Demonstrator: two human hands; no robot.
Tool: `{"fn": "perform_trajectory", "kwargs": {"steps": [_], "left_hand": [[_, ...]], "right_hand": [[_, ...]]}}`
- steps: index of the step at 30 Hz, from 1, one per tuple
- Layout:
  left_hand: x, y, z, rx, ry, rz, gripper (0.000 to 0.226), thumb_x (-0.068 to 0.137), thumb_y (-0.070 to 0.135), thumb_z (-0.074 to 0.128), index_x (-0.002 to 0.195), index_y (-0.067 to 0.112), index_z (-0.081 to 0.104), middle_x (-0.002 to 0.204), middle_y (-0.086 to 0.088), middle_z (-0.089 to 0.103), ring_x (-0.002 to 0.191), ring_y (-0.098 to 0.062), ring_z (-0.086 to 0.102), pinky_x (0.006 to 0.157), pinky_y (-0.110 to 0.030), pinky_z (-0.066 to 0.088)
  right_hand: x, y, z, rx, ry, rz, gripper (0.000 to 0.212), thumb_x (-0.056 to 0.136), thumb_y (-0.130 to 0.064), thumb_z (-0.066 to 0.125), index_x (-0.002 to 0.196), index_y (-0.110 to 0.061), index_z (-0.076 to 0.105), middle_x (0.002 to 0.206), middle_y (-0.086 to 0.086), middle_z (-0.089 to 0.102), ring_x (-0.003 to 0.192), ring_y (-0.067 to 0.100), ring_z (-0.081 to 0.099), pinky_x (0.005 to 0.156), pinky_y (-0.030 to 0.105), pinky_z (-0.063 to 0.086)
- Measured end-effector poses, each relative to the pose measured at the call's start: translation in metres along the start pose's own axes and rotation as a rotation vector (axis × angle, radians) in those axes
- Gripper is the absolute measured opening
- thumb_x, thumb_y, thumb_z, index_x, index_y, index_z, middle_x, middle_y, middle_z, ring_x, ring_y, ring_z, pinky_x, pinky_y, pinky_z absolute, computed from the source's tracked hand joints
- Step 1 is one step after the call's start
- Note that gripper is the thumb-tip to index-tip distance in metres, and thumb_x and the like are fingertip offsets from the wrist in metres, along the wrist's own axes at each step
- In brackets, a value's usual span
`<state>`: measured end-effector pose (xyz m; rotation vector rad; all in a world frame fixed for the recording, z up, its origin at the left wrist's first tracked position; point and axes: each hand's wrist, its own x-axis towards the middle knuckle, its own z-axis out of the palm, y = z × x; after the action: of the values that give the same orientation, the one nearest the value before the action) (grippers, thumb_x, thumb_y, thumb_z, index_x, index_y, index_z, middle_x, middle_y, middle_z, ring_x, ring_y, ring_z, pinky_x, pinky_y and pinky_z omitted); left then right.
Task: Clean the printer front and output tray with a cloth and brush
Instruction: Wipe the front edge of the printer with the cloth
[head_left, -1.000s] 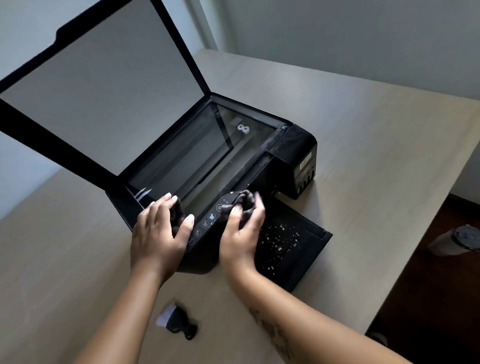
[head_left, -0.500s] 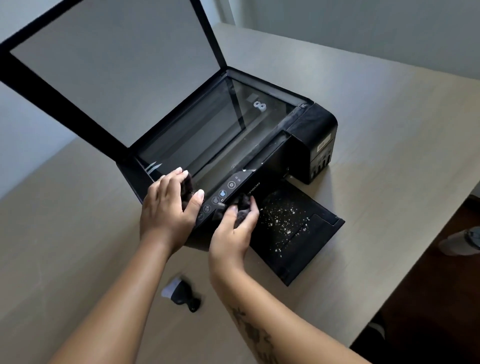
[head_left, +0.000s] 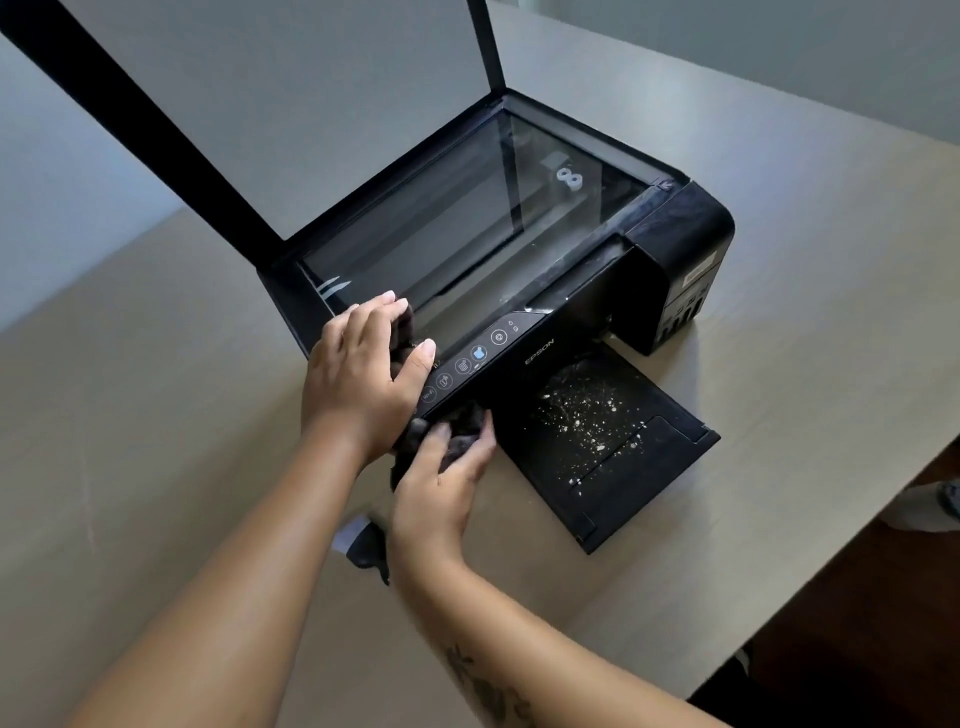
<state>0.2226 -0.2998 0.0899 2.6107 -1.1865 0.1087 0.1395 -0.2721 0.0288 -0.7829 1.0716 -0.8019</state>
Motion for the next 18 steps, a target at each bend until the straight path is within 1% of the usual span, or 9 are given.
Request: {"fn": "perform_trajectory", "kwargs": {"steps": [2, 3, 6, 9, 11, 13, 14, 16, 18], "left_hand": [[0.000, 0.000, -0.001, -0.005, -0.002, -0.010, 0.060, 0.085, 0.059, 0.034, 0.135, 0.028, 0.045, 0.148, 0.012, 0.040, 0.135, -0.020, 0.030, 0.112, -0.037, 0.024], [0.000, 0.001, -0.001, -0.009, -0.002, -0.013, 0.060, 0.085, 0.059, 0.033, 0.135, 0.028, 0.045, 0.149, 0.012, 0.040, 0.136, -0.020, 0.029, 0.112, -0.037, 0.024], [0.001, 0.000, 0.000, -0.019, 0.003, -0.010, 0.059, 0.085, 0.057, 0.034, 0.135, 0.028, 0.045, 0.148, 0.012, 0.041, 0.136, -0.019, 0.029, 0.113, -0.038, 0.025], [0.000, -0.002, 0.000, -0.021, 0.002, -0.015, 0.057, 0.087, 0.055, 0.034, 0.136, 0.028, 0.045, 0.148, 0.012, 0.041, 0.136, -0.019, 0.029, 0.113, -0.038, 0.025], [0.000, -0.002, 0.001, -0.024, 0.005, -0.011, 0.056, 0.087, 0.055, 0.034, 0.136, 0.028, 0.045, 0.148, 0.012, 0.041, 0.135, -0.019, 0.029, 0.112, -0.037, 0.025], [0.001, -0.003, 0.002, -0.025, 0.007, -0.015, 0.056, 0.088, 0.054, 0.034, 0.136, 0.028, 0.045, 0.148, 0.012, 0.041, 0.135, -0.019, 0.029, 0.112, -0.037, 0.025], [0.000, -0.003, 0.002, -0.024, 0.006, -0.018, 0.055, 0.088, 0.054, 0.035, 0.136, 0.028, 0.046, 0.148, 0.012, 0.041, 0.135, -0.019, 0.030, 0.112, -0.037, 0.025], [0.000, -0.003, 0.002, -0.021, 0.006, -0.006, 0.056, 0.088, 0.054, 0.034, 0.136, 0.027, 0.046, 0.148, 0.011, 0.041, 0.135, -0.019, 0.030, 0.112, -0.037, 0.025], [-0.002, -0.002, 0.002, -0.023, 0.005, -0.006, 0.058, 0.087, 0.055, 0.033, 0.137, 0.027, 0.046, 0.148, 0.011, 0.042, 0.135, -0.020, 0.030, 0.113, -0.037, 0.025]], "right_hand": [[-0.003, 0.004, -0.004, -0.007, -0.052, 0.002, 0.051, 0.086, -0.054, 0.045, 0.134, -0.054, 0.026, 0.146, 0.007, 0.040, 0.133, 0.021, 0.043, 0.109, 0.045, 0.037], [0.001, 0.003, -0.005, -0.024, -0.041, -0.037, 0.052, 0.086, -0.055, 0.043, 0.135, -0.054, 0.026, 0.147, 0.007, 0.039, 0.135, 0.021, 0.040, 0.109, 0.046, 0.036], [0.014, 0.000, -0.004, -0.056, 0.018, -0.144, 0.057, 0.087, -0.053, 0.038, 0.141, -0.042, 0.023, 0.150, 0.007, 0.035, 0.138, 0.021, 0.035, 0.111, 0.044, 0.033], [0.002, 0.009, -0.008, -0.063, -0.079, -0.072, 0.059, 0.087, -0.051, 0.041, 0.143, -0.041, 0.022, 0.149, 0.006, 0.036, 0.136, 0.019, 0.038, 0.110, 0.044, 0.035], [0.010, 0.006, -0.014, -0.011, -0.110, -0.029, 0.055, 0.088, -0.051, 0.046, 0.139, -0.045, 0.026, 0.140, 0.012, 0.044, 0.125, 0.017, 0.051, 0.104, 0.042, 0.043], [0.042, -0.011, -0.015, 0.077, 0.014, -0.042, 0.049, 0.094, -0.035, 0.048, 0.140, -0.031, 0.032, 0.130, 0.020, 0.050, 0.104, 0.012, 0.062, 0.091, 0.029, 0.051], [0.062, -0.024, -0.015, 0.060, 0.097, -0.079, 0.049, 0.095, -0.032, 0.047, 0.141, -0.024, 0.033, 0.129, 0.020, 0.052, 0.103, 0.012, 0.063, 0.090, 0.027, 0.051], [0.090, -0.046, -0.020, 0.001, 0.199, -0.175, 0.057, 0.089, -0.039, 0.043, 0.141, -0.019, 0.035, 0.133, 0.016, 0.051, 0.116, 0.019, 0.057, 0.101, 0.034, 0.045], [0.102, -0.056, -0.028, -0.043, 0.204, -0.226, 0.053, 0.090, -0.034, 0.044, 0.141, -0.018, 0.037, 0.136, 0.013, 0.049, 0.120, 0.020, 0.053, 0.105, 0.032, 0.040]]}}
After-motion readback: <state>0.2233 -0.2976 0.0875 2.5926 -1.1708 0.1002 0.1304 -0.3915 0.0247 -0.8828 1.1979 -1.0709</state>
